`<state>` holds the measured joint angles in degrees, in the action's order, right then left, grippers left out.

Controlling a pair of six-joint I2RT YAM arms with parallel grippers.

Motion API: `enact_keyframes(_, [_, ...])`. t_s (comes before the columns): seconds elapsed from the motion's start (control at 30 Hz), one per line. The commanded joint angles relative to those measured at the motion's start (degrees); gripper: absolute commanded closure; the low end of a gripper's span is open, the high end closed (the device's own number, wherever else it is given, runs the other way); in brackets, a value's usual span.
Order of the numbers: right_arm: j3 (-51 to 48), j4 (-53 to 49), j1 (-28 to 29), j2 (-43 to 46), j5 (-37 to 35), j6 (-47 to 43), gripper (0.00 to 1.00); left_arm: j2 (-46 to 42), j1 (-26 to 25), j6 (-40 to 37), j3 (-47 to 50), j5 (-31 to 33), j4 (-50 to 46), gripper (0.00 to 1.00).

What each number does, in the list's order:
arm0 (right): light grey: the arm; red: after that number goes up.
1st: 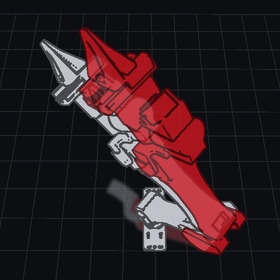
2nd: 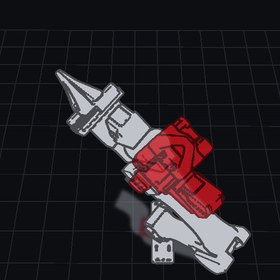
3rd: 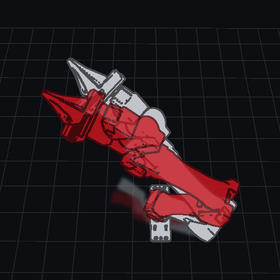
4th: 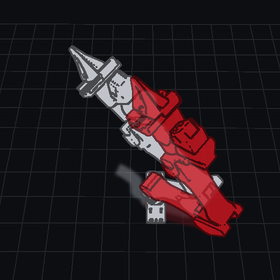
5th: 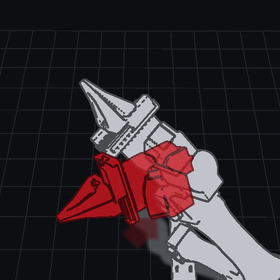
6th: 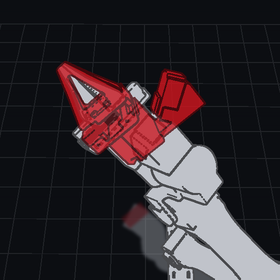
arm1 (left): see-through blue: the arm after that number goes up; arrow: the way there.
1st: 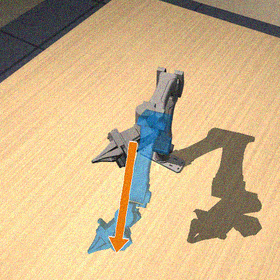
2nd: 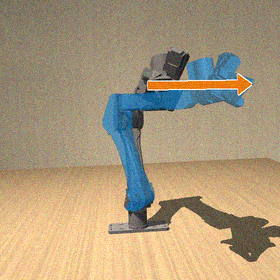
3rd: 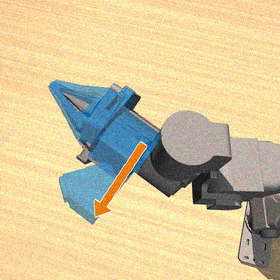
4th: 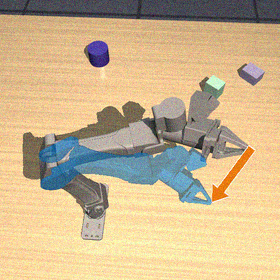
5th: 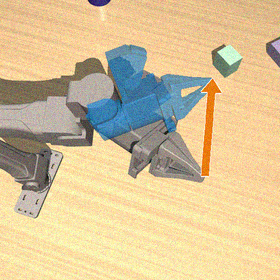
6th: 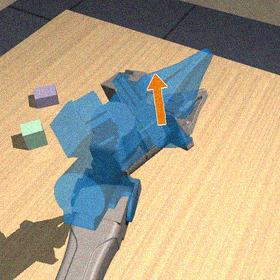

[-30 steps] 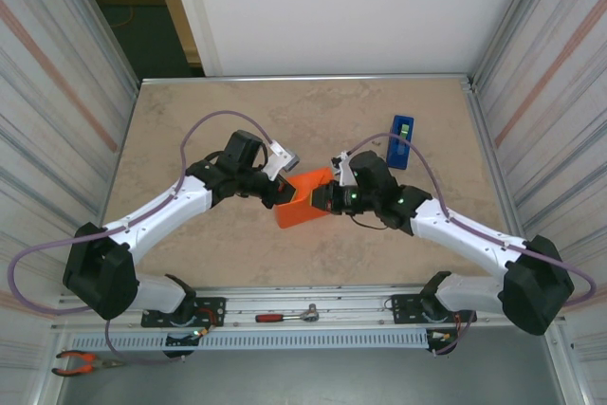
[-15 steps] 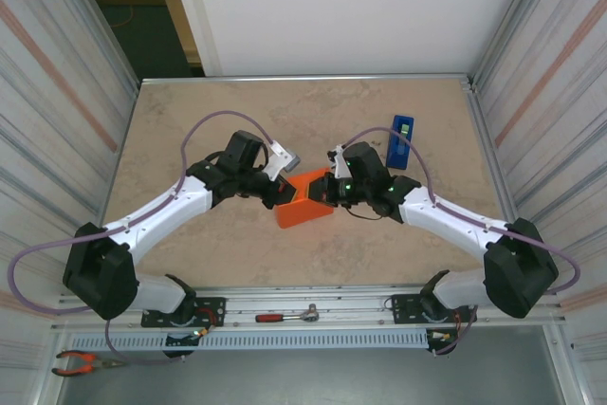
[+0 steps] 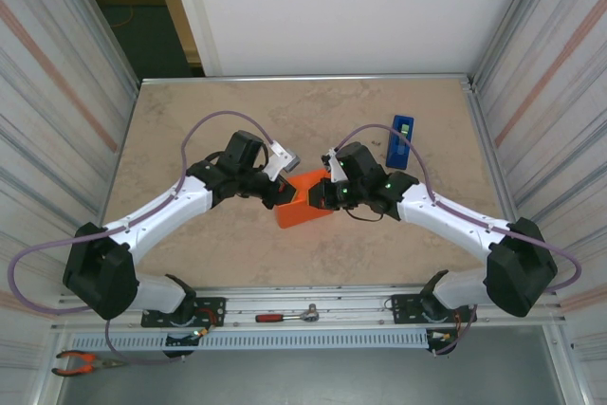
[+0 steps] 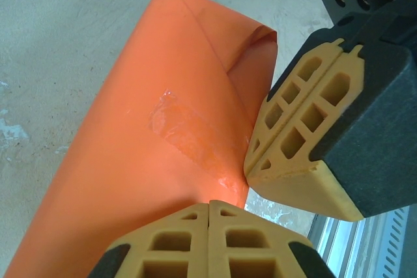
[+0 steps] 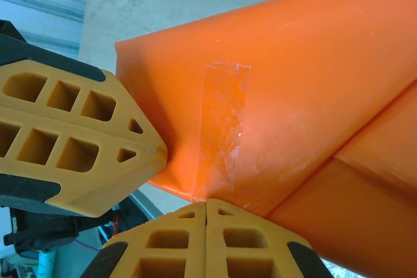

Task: Wrap the gift box in paper
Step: Stick the wrapping paper to the gift box.

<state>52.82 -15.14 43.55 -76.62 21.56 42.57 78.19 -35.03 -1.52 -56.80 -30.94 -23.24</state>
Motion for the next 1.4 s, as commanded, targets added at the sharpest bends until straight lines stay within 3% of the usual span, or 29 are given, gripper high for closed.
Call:
enact_keyframes(0.0, [-2.53,-2.27,1.24,0.30,-1.69,-0.22,1.00,3.13,-1.01,-0.33,2.47,1.63,-3.77,1.00])
enact_keyframes(0.37, [-4.61,-0.42,3.11,5.60,-6.34,3.48,1.00,2.58,-1.03,-0.40,2.60,1.61,-3.78,1.00])
enact_keyframes(0.8, [-1.94,0.65,3.43,2.31,-7.44,3.29,1.00,2.70,-1.11,-0.28,2.60,1.32,-3.69,1.00])
enact_keyframes(1.37, [-7.32,15.99,5.11,-0.47,-14.48,13.36,1.00,3.37,-1.45,-0.29,2.65,0.99,-3.60,1.00])
